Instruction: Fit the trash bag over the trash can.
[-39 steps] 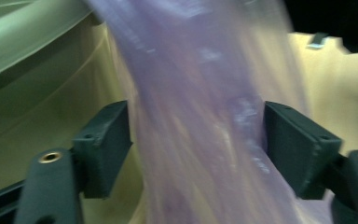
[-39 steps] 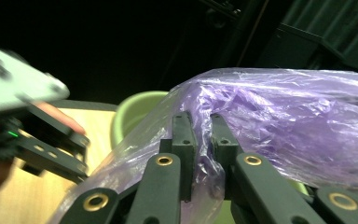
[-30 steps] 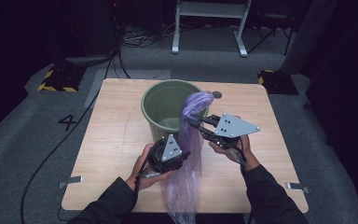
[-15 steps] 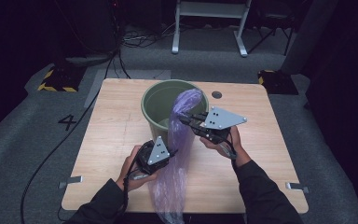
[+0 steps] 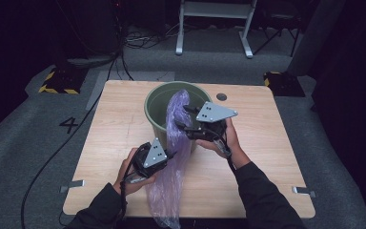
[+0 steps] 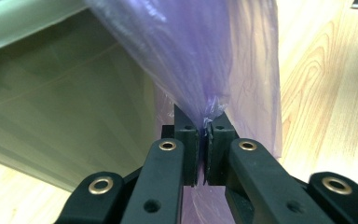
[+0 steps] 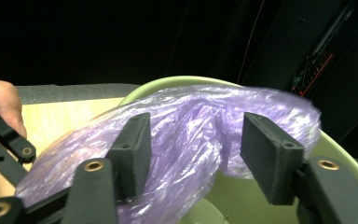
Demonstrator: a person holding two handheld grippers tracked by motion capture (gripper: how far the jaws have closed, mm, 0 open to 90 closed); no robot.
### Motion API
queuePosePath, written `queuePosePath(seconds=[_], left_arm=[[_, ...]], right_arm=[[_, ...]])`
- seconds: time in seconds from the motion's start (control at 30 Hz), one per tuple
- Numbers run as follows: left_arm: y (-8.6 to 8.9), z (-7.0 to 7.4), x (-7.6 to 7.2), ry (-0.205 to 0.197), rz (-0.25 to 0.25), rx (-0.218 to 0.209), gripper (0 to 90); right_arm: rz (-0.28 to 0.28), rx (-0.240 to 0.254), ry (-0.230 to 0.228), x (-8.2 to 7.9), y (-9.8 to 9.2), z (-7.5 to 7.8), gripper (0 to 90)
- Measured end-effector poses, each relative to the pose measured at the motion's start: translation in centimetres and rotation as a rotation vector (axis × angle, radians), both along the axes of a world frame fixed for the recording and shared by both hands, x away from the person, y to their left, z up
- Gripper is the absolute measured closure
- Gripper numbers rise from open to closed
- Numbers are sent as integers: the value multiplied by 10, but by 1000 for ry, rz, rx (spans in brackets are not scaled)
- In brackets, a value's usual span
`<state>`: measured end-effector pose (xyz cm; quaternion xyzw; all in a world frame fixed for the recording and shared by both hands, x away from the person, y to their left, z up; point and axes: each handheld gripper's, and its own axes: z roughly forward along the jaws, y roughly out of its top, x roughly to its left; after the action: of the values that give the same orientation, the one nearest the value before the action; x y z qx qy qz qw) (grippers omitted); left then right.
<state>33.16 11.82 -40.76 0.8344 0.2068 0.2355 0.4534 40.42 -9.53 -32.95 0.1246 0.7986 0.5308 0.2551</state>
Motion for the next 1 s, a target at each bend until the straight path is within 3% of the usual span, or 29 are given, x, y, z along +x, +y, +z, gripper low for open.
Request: queuePosePath(seconds=[0.03, 0.23, 0.37, 0.5, 0.6, 0.77, 0.93, 0.97, 1.0], left_arm=[[1, 1, 0, -4, 2, -7, 862], [4, 5, -2, -12, 4, -26, 862], [2, 8, -6, -29, -13, -21, 862], [1, 12, -7, -44, -18, -26, 863], [3, 15, -5, -48, -9, -57, 858], [7, 18, -5, -55, -1, -65, 860], [9, 21, -5, -57, 2, -66, 861], [9, 22, -5, -59, 2, -69, 861], [9, 23, -5, -63, 0, -66, 861]], right_arm=[[-2, 0, -4, -1, -1, 1, 433], [3, 5, -11, -3, -11, 5, 773], [-7, -11, 26, 1, -8, 5, 824], [-19, -38, 91, 10, 0, 6, 788], [-50, -51, 146, 17, 7, 8, 582], [-79, -53, 150, 21, 7, 12, 379], [-102, -29, 148, 26, -2, 18, 370], [-113, -30, 136, 27, -4, 19, 410], [-113, -23, 133, 27, -7, 20, 506]])
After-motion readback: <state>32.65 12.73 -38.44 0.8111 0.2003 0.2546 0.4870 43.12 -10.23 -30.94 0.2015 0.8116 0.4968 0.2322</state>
